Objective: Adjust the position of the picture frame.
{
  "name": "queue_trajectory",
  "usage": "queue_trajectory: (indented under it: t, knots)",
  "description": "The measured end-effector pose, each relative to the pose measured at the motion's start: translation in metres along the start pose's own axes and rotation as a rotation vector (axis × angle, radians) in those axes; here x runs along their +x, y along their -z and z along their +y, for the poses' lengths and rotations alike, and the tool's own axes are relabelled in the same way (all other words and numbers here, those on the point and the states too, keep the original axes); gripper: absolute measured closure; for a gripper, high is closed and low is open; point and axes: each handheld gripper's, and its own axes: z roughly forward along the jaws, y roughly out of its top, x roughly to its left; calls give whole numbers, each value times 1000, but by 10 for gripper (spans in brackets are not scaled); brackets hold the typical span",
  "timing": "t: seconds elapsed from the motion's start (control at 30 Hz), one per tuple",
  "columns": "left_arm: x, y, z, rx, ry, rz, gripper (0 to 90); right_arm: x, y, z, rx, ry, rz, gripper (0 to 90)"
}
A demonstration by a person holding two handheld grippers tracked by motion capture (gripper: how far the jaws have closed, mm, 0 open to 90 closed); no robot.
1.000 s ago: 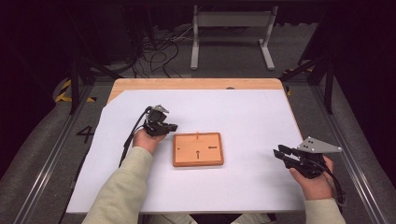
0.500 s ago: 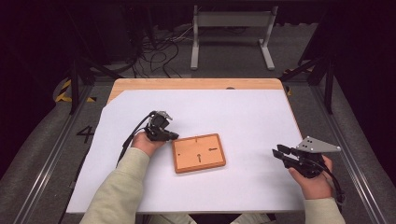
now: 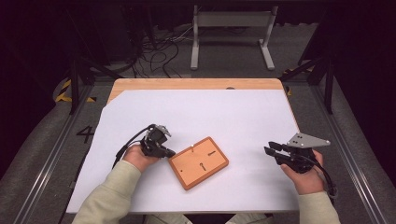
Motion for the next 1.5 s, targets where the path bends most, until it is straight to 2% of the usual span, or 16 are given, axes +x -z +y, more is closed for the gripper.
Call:
queue_trajectory:
  t: [0.13,0.2,0.27,0.43,0.5,0.53,0.57,0.63,0.67,0.8,0.97,1.0,1.2,1.4,1.5]
  knots:
    - [-14,-1,-9,7,-8,-28,900,4,-4,3,7,13,18,703]
    - [-18,-2,-10,10,-22,-36,900,4,-5,4,6,14,21,708]
    - [-21,-4,-9,14,-18,-41,900,9,-7,6,14,18,40,731]
    - [-22,-5,-8,12,-27,-74,899,27,-19,12,65,61,128,898]
    - [-21,-2,-8,-12,-22,-46,898,37,-24,14,76,76,163,900]
    - [-21,-2,-8,-12,-22,-46,893,43,-26,15,80,90,174,900]
    - [-19,1,-8,-34,-23,-34,893,43,-26,15,80,90,174,900]
    - [-17,6,-9,-74,-18,-20,820,56,-31,18,83,115,208,900]
    - [-17,8,-9,-87,-18,-11,811,63,-33,20,84,127,225,900]
    - [-17,14,-11,-123,-13,27,849,84,-41,25,84,155,280,900]
    - [-14,21,-16,-154,4,56,852,115,-56,29,99,195,361,900]
    - [-14,22,-18,-162,19,59,851,121,-59,30,102,202,382,900]
    - [-9,30,-25,-224,45,101,852,158,-78,29,138,254,474,900]
    - [-7,37,-30,-290,76,134,832,179,-92,24,164,249,537,900]
    - [-6,38,-31,-307,86,139,832,191,-98,20,180,265,557,900]
